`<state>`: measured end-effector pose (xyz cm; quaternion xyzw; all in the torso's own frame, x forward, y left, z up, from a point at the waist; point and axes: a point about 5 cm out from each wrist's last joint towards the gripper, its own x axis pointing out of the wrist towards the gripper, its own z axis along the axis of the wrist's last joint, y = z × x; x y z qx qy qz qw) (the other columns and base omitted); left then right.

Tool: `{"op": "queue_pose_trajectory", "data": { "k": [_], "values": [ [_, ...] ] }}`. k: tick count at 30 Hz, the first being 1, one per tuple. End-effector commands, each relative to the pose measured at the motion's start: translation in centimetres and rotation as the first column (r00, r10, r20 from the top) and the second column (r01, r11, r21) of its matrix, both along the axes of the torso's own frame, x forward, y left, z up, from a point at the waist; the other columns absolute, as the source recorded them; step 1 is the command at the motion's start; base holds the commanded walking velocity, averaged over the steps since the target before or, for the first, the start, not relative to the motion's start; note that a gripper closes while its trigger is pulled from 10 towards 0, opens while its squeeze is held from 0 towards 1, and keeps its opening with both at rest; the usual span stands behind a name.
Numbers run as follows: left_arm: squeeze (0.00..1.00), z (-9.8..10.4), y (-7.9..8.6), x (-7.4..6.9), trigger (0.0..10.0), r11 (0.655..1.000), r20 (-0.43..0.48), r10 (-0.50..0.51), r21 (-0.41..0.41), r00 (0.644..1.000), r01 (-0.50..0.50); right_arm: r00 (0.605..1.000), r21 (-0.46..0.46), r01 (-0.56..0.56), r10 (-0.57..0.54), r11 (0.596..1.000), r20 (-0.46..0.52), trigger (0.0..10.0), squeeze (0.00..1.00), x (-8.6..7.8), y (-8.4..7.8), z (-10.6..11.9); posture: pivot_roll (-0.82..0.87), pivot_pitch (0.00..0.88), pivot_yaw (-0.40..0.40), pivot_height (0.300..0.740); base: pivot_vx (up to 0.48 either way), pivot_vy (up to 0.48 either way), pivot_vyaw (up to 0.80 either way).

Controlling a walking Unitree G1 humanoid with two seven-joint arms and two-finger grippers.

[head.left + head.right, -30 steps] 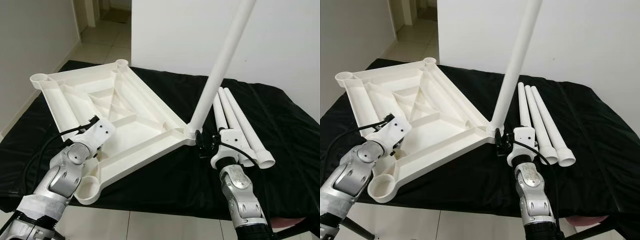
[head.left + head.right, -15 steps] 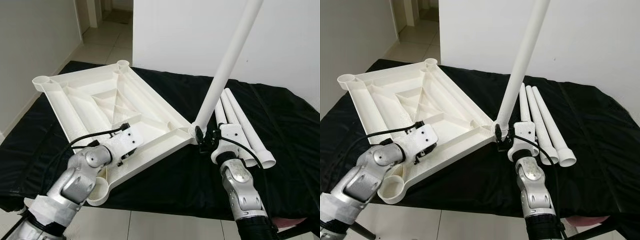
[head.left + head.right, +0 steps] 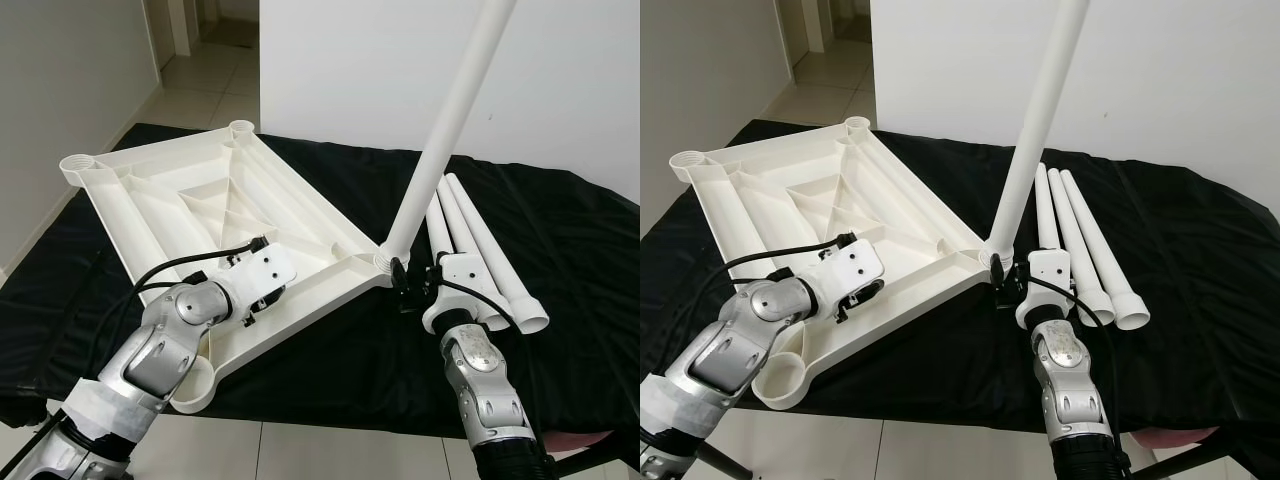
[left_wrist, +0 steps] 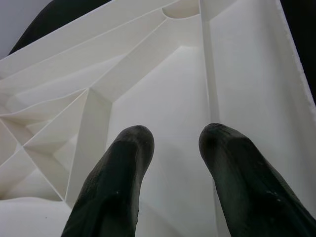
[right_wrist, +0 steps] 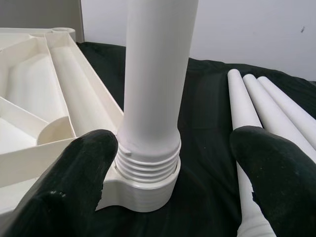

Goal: Building children table

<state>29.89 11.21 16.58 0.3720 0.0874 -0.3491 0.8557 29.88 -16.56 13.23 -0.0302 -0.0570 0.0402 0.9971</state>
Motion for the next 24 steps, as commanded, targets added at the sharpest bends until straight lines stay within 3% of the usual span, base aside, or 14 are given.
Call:
{"op": "queue_pose_trajectory", "data": {
  "k": [1,2,3,5,6,7,9,12,15,20,24],
  "values": [
    [0.0,0.0,0.8,0.2,10.0,0.999,0.004,0.036,0.012,0.999,-0.036,1.0,0.012,0.021,-0.021,1.0,-0.007,10.0,0.0,-0.2,-0.5,-0.3,-0.03,0.0,-0.045,0.74,0.0,0.0,0.0],
    [0.0,0.0,0.8,0.2,10.0,0.999,0.004,0.036,0.012,0.999,-0.036,1.0,0.012,0.021,-0.021,1.0,-0.007,10.0,0.0,-0.2,-0.5,-0.3,-0.03,0.0,-0.045,0.74,0.0,0.0,0.0],
    [0.0,0.2,1.7,0.7,10.0,0.994,0.023,0.107,0.013,0.994,-0.107,1.0,0.014,0.022,-0.022,1.0,-0.007,10.0,0.0,-0.3,-0.5,-0.3,-0.03,0.0,-0.048,0.74,0.0,0.0,0.0],
    [0.0,0.2,1.7,0.7,10.0,0.994,0.023,0.107,0.013,0.994,-0.107,1.0,0.014,0.022,-0.022,1.0,-0.007,10.0,0.0,-0.3,-0.5,-0.3,-0.03,0.0,-0.048,0.74,0.0,0.0,0.0],
    [0.0,0.5,3.0,1.5,10.0,0.979,0.066,0.196,0.032,0.978,-0.199,1.0,0.015,0.021,-0.021,1.0,-0.006,10.0,0.0,-0.3,-0.4,-0.3,-0.03,0.0,-0.049,0.74,0.0,0.0,0.0],
    [0.0,0.5,3.0,1.5,10.0,0.979,0.066,0.196,0.032,0.978,-0.199,1.0,0.015,0.021,-0.021,1.0,-0.006,10.0,0.0,-0.3,-0.4,-0.3,-0.03,0.0,-0.049,0.74,0.0,0.0,0.0],
    [0.0,1.1,6.0,2.4,10.0,0.926,0.147,0.358,0.074,0.922,-0.371,1.0,0.016,0.016,-0.016,1.0,-0.01,10.0,0.0,-0.4,-0.2,-0.4,-0.03,0.0,-0.066,0.74,0.0,0.0,0.0],
    [0.0,1.2,7.2,2.6,10.0,0.901,0.176,0.406,0.088,0.897,-0.425,1.0,0.017,0.013,-0.013,1.0,-0.012,10.0,0.0,-0.4,-0.2,-0.4,-0.03,0.0,-0.066,0.74,0.0,0.0,0.0],
    [0.0,1.3,9.7,2.6,10.0,0.839,0.207,0.505,0.112,0.838,-0.533,1.0,0.015,0.01,-0.01,1.0,-0.013,10.0,0.0,-0.4,-0.2,-0.4,-0.03,0.0,-0.068,0.74,0.0,0.0,0.0],
    [0.0,1.2,10.4,2.5,10.0,0.819,0.225,0.523,0.132,0.822,-0.558,1.0,0.013,0.011,-0.01,1.0,-0.015,10.0,0.0,-0.4,-0.3,-0.4,-0.03,0.0,-0.072,0.74,0.0,0.0,0.0],
    [0.0,0.9,10.2,2.4,10.0,0.83,0.225,0.499,0.154,0.837,-0.537,1.0,0.011,0.01,-0.01,1.0,-0.016,10.0,0.0,-0.5,-0.3,-0.5,-0.02,0.0,-0.073,0.74,0.0,0.0,0.0]
  ]
}}
